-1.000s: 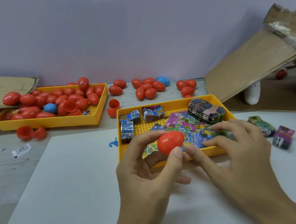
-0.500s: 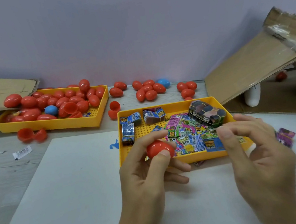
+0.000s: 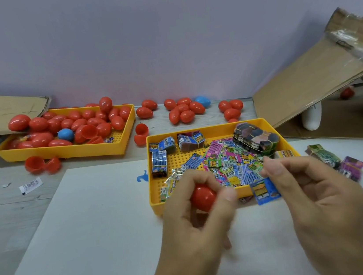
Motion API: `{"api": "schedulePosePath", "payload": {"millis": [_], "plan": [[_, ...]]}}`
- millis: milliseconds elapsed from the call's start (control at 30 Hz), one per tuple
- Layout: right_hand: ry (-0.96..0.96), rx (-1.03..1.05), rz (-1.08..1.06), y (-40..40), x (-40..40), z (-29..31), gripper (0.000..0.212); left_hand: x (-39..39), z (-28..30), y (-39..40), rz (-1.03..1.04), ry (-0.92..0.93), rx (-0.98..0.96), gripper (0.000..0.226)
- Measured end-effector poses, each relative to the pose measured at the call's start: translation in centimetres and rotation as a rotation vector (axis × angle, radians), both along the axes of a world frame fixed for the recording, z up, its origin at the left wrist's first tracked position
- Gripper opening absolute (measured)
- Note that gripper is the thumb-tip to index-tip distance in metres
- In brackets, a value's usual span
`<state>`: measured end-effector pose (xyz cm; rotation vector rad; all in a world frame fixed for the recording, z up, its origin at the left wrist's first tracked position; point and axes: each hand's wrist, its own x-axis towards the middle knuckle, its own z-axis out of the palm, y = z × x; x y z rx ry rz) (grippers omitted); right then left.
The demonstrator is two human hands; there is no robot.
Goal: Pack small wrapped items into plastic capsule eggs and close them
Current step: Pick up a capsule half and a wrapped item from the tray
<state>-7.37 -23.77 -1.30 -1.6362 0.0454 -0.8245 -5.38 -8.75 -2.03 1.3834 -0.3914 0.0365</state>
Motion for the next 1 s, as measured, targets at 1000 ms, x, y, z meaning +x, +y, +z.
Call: {"api": "schedulePosePath", "payload": {"millis": [1000], "plan": [[0.164, 0.108, 0.139, 0.6, -0.3, -0.1, 0.024, 0.4, 0.3, 0.2, -0.409, 0.321, -0.192, 0.025]]}}
